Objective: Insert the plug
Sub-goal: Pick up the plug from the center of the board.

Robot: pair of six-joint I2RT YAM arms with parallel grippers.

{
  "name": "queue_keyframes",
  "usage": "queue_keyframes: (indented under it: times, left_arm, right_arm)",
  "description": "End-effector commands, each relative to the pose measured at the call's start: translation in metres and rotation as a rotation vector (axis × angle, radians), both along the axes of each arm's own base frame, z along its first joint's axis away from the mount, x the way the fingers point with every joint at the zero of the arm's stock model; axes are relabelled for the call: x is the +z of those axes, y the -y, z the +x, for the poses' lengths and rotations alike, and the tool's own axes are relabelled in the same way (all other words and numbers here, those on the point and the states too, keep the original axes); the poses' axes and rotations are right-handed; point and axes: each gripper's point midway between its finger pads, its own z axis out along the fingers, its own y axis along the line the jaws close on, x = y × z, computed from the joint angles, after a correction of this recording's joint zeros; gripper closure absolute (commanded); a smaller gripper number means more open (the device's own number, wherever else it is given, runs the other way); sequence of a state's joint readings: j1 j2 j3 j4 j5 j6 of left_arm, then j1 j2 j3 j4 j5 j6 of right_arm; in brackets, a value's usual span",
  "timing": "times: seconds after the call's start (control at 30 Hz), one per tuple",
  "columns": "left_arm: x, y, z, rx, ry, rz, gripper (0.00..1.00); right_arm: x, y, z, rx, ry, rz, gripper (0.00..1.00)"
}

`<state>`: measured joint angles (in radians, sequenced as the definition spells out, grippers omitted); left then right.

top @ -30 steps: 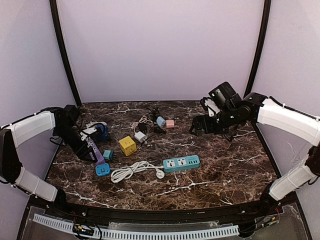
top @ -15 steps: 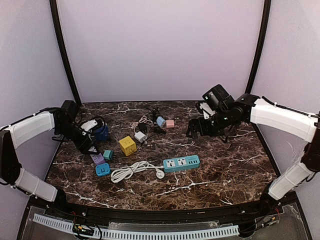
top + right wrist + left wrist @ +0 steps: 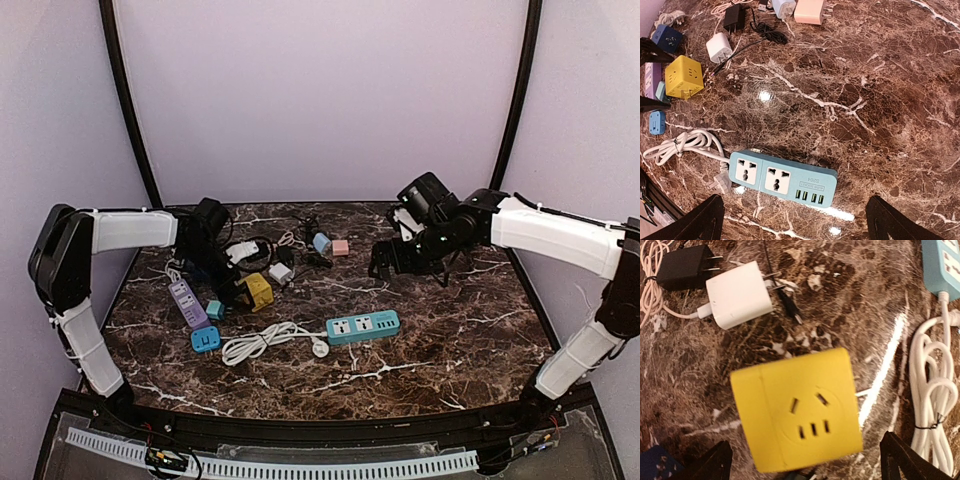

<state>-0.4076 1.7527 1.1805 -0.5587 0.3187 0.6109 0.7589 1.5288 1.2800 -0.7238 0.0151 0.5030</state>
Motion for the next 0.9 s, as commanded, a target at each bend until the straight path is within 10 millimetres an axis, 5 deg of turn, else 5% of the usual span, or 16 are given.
queue_keyframes:
  times: [0.0,0.2,0.33,0.4,0.5,0.57,0.7,0.87]
  left_arm:
    - [0.003,0.005,0.028,-0.011,0.064,0.018,0.05]
    - [-0.009,0.013,0.025,-0.043,0.038,0.009,0.15]
    - [-0.014,0.019,0.020,-0.082,0.022,-0.009,0.33]
    - [-0.016,0.020,0.019,-0.099,0.021,-0.001,0.48]
    - [-0.013,0.021,0.018,-0.117,0.032,0.008,0.84]
    - [-0.006,0.020,0.020,-0.115,0.052,0.017,0.98]
    - [0.035,0.017,0.028,-0.119,0.178,0.045,0.99]
    - [0.123,0.009,0.020,-0.191,0.414,0.176,0.99]
  right_arm:
    - [-0.002,-0.007,0.003,0.013,0.011,0.002,0.01]
    - [-0.012,-0.009,0.005,0.032,0.000,-0.028,0.01]
    - [-0.013,-0.014,0.011,0.052,0.004,-0.044,0.01]
    - [-0.013,-0.016,0.013,0.060,0.005,-0.049,0.01]
    - [-0.011,-0.018,0.014,0.069,0.007,-0.048,0.01]
    - [-0.008,-0.019,0.014,0.070,0.011,-0.040,0.01]
    - [0.013,-0.022,0.014,0.069,0.045,0.007,0.01]
    - [0.075,-0.036,0.012,0.136,0.161,0.161,0.01]
